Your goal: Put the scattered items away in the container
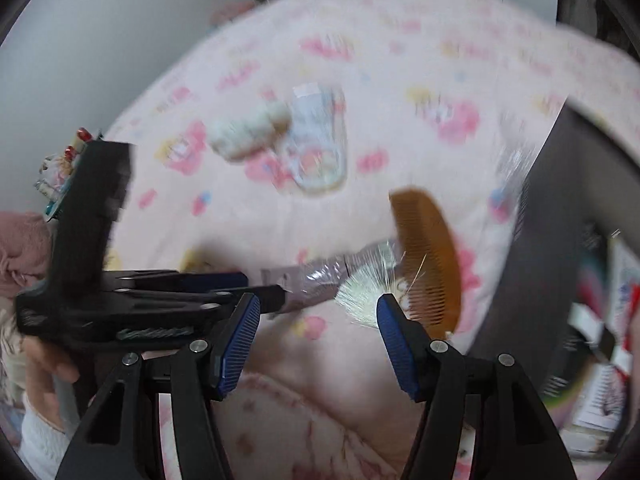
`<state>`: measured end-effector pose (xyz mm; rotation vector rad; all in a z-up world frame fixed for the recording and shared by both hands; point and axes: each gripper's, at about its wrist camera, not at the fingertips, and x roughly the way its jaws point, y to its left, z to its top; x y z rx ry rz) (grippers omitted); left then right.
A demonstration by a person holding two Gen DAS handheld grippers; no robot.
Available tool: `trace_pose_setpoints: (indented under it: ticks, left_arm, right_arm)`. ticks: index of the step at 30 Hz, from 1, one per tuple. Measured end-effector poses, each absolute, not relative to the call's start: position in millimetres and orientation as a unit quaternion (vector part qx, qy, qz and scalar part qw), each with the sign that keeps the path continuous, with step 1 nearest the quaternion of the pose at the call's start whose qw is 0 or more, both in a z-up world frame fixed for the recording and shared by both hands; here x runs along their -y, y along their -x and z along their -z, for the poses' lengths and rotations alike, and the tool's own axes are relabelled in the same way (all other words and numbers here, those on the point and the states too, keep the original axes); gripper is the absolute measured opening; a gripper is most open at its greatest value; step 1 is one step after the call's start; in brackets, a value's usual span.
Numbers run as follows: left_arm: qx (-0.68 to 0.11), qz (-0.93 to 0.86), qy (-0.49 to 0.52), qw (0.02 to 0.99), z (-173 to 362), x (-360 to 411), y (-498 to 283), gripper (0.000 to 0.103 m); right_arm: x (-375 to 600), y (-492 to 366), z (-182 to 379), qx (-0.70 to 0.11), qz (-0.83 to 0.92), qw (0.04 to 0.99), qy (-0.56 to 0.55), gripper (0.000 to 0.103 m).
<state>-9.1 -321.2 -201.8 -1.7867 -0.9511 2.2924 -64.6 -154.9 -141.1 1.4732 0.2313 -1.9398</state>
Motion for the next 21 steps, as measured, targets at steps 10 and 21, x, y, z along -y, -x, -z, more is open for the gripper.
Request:
trace_pose_setpoints:
  ticks: [10,21]
  left_arm:
    - [0.368,-0.718,0.588,0.062,228,334,21,0.041]
    - [0.388,-0.732,0.558,0.048,221,337,10,0.025]
  right_arm:
    - [166,85,173,-0.087,0.725,0.317,-0.606,0.058]
    - [171,100,200,-0.04,0.674,0.334,-0.658,0.057]
